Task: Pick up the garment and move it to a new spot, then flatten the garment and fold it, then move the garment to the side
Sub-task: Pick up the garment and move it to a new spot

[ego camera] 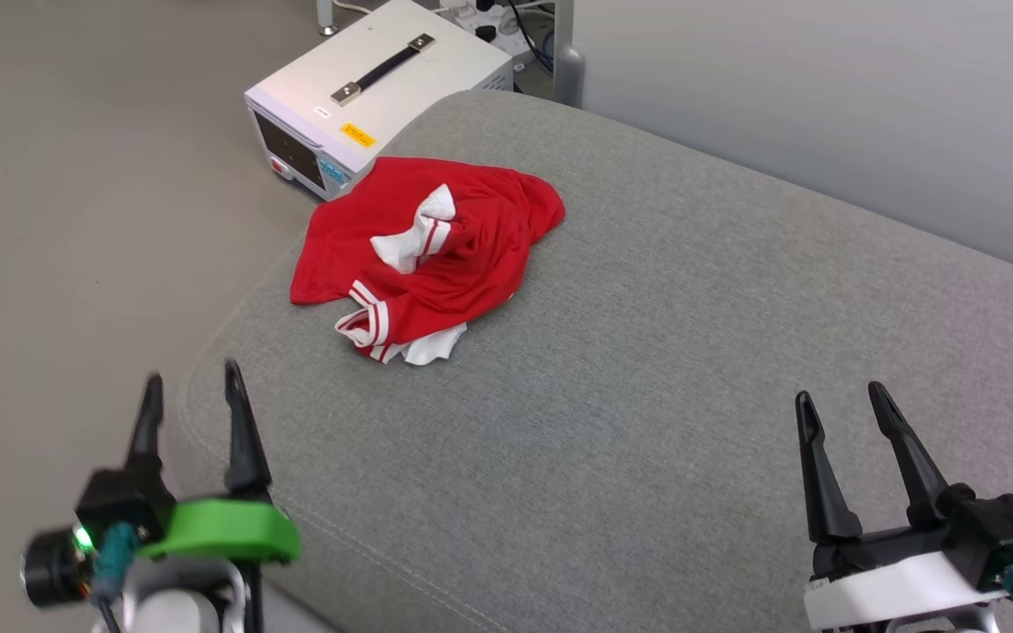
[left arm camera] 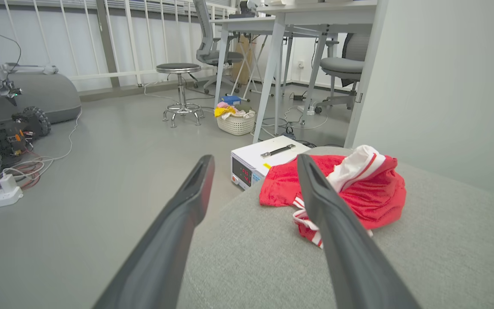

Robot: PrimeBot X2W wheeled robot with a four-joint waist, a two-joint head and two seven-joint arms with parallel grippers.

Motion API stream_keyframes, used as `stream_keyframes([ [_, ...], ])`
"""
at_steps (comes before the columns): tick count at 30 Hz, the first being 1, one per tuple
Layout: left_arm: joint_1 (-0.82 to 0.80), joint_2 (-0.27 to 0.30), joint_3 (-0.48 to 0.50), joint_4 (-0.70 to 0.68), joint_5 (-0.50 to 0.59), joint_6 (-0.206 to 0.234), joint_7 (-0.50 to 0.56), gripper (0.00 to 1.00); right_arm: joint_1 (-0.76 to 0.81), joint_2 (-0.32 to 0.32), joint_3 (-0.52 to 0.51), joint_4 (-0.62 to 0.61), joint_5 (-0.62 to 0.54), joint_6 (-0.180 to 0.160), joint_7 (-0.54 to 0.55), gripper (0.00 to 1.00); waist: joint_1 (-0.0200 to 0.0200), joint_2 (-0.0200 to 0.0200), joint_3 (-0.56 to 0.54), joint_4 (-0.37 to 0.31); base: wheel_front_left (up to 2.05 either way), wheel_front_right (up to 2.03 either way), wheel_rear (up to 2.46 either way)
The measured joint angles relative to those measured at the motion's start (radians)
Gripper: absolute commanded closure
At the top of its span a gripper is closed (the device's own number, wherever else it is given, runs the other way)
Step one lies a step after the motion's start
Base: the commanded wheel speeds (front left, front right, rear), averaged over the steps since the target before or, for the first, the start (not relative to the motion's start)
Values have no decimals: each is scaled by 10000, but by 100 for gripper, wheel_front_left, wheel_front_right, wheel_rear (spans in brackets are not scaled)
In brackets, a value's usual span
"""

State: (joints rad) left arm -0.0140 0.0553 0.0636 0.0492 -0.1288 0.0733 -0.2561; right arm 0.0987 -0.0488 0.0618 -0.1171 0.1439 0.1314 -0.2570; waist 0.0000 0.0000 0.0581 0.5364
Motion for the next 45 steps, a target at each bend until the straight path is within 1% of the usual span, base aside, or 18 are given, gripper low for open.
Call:
stream_keyframes([
  [4,-1270,316,533,-50,159,-629,0,0,-243,2,-6,-54,-192,0,0,0,0,0,240,-199,0,0,0],
  [7,-2194,552,903,-33,140,-989,0,0,-456,4,25,-150,-376,0,0,0,0,0,469,-350,0,0,0],
  [9,-3017,635,1371,59,-219,-1260,0,0,-625,4,50,-211,-568,0,0,0,0,0,691,-473,0,0,0],
  [10,-3412,782,1528,75,-234,-1356,0,0,-736,6,67,-257,-700,0,0,0,0,0,822,-539,0,0,0],
  [13,-4376,961,1802,186,-416,-1595,-2,0,-1053,12,25,-364,-907,0,0,0,1,0,1203,-738,0,0,0],
  [17,-5433,1421,1732,825,-763,-1866,-17,0,-1356,12,-17,-504,-1083,0,0,0,1,0,1731,-1008,0,0,0],
  [19,-6011,1829,1478,1373,-1030,-1939,-17,0,-1521,10,-46,-589,-1183,0,-2,0,1,0,2047,-1150,0,0,0],
  [20,-6320,2034,1323,1678,-1214,-1956,23,0,-1610,8,-75,-627,-1214,0,-2,0,2,0,2207,-1217,0,0,0],
  [22,-6853,2491,838,2171,-1662,-2000,430,0,-1793,-8,-102,-721,-1241,0,-2,0,2,0,2497,-1337,0,0,0],
  [24,-7308,3033,-77,2568,-2362,-2010,1361,0,-1942,-31,-148,-811,-1241,0,-2,0,2,0,2774,-1458,0,0,0],
  [26,-7696,3501,-871,2784,-3312,-2011,2234,0,-2060,-73,-188,-897,-1244,0,-2,0,2,0,3063,-1583,0,0,0],
  [29,-8153,4328,-2017,3062,-4654,-2011,4109,0,-2182,-134,-203,-989,-1271,0,-4,0,2,0,3416,-1764,0,0,0],
  [32,-8326,5108,-3150,3099,-5764,-2011,5883,0,-2322,-140,-249,-1099,-1313,0,-4,0,1,0,3707,-1947,0,0,0],
  [34,-8521,5482,-3724,3137,-6527,-2011,6909,0,-2397,-146,-313,-1174,-1315,0,-15,0,1,0,3897,-2058,0,0,0],
  [37,-8798,5973,-4606,3325,-7012,-2011,8138,0,-2572,-157,-360,-1256,-1315,0,-17,0,1,0,4146,-2206,0,0,0],
  [40,-9006,6278,-5344,3659,-7265,-2011,8941,0,-2734,-173,-343,-1312,-1313,0,-17,0,1,0,4343,-2381,0,0,0],
  [43,-9251,6332,-5969,4096,-7250,-2011,9313,0,-2847,-178,-322,-1336,-1313,0,-19,0,1,0,4542,-2539,0,0,0],
  [45,-9319,6253,-6217,4472,-7350,-2011,9446,0,-2933,-176,-303,-1344,-1313,0,-19,0,1,0,4667,-2647,0,0,0],
])
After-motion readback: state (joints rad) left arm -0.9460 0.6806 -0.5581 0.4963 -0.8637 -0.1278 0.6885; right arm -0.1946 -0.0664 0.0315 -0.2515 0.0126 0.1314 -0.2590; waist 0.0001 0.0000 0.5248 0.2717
